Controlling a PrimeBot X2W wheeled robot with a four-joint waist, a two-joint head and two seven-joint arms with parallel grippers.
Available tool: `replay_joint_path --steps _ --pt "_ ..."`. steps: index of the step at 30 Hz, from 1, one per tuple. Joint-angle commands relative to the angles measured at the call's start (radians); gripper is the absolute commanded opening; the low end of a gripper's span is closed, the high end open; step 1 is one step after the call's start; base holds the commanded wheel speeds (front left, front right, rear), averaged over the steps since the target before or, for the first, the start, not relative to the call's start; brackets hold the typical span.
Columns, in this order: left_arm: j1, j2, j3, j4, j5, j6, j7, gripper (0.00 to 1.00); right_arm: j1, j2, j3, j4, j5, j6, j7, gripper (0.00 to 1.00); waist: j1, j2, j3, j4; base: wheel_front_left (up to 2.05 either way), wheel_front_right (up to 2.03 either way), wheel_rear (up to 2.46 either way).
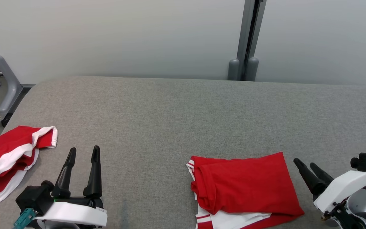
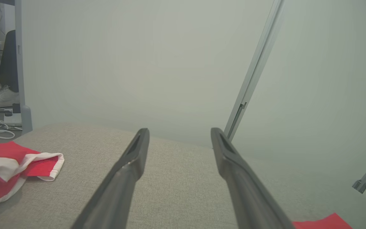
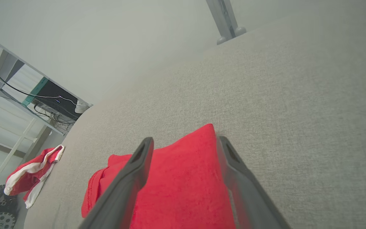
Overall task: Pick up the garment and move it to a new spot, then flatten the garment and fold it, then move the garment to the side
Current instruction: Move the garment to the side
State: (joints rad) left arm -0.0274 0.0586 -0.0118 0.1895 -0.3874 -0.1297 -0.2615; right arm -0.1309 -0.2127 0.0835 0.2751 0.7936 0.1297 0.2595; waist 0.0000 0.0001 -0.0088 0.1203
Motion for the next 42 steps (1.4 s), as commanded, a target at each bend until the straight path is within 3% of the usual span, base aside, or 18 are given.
replay_joint_path --steps 1,8,16,23,24,25,26,42 --pt "-0.008 0.008 0.002 -0.004 0.006 -0.001 -0.002 1.0 -0.026 -0.005 0.004 0.046 0.027 0.002 0.033 1.0 0.0 -0.0001 0.004 0.01 0.0 0.0 0.0" --pt "-0.023 0.015 -0.005 0.001 0.005 -0.001 -0.002 1.0 -0.111 -0.019 0.008 0.226 0.143 0.002 0.145 1.0 0.0 -0.0001 0.023 0.048 0.0 0.0 0.0" --pt "-0.028 0.018 -0.005 0.002 0.004 -0.001 -0.002 1.0 -0.166 -0.034 0.017 0.385 0.188 0.002 0.267 1.0 0.0 -0.0001 0.034 0.065 0.0 0.0 0.0" --pt "-0.035 0.016 -0.008 0.005 0.005 -0.001 -0.002 1.0 -0.199 -0.02 0.029 0.455 0.23 0.001 0.353 1.0 0.0 -0.0001 0.041 0.072 0.0 0.0 0.0" --pt "-0.036 0.016 -0.009 0.006 0.006 -0.001 -0.002 1.0 -0.2 -0.018 0.03 0.456 0.24 0.001 0.359 0.73 0.0 -0.0001 0.041 0.073 0.0 0.0 0.0" --pt "-0.036 0.016 -0.009 0.007 0.006 -0.001 -0.002 1.0 -0.199 -0.017 0.033 0.455 0.248 0.001 0.362 0.33 0.0 -0.0001 0.041 0.074 0.0 0.0 0.0" --pt "-0.036 0.016 -0.009 0.007 0.007 -0.001 -0.002 1.0 -0.198 -0.017 0.036 0.448 0.255 0.001 0.366 0.0 0.0 -0.0001 0.04 0.074 0.0 0.0 0.0" --pt "-0.047 0.016 -0.014 -0.001 0.027 -0.001 -0.002 1.0 -0.275 -0.083 0.102 0.332 0.279 0.001 0.176 0.0 0.0 -0.0001 0.067 0.028 0.0 0.0 0.0"
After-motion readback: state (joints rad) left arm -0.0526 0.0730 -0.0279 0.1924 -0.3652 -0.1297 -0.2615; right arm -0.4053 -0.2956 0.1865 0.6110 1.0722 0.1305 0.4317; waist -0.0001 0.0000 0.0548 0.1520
